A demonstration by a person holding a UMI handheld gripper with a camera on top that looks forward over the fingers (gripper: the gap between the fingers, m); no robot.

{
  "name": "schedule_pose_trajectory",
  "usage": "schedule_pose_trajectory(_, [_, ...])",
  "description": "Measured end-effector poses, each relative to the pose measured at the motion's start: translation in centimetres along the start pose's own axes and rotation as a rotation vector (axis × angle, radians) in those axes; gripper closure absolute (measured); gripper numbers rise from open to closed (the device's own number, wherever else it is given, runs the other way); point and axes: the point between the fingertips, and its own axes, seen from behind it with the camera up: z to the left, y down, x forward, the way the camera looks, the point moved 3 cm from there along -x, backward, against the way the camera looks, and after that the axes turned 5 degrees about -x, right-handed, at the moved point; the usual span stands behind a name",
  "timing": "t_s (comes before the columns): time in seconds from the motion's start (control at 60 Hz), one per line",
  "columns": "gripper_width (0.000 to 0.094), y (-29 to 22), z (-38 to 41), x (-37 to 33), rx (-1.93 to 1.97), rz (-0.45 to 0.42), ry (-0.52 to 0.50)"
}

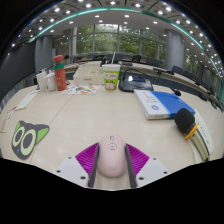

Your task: Arrange mouse

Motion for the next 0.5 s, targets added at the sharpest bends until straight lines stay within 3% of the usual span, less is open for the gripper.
schedule_pose_trajectory(0.167, [0.0564, 0.0, 0.0, -0.1, -0.001, 0.0, 0.018])
schedule_pose_trajectory(0.3, [0.0575, -0.6, 0.1, -0.9, 0.03, 0.007, 0.063])
schedule_pose_trajectory(0.5, [0.0577, -8.7, 3.4, -7.9, 0.038, -0.133, 0.129])
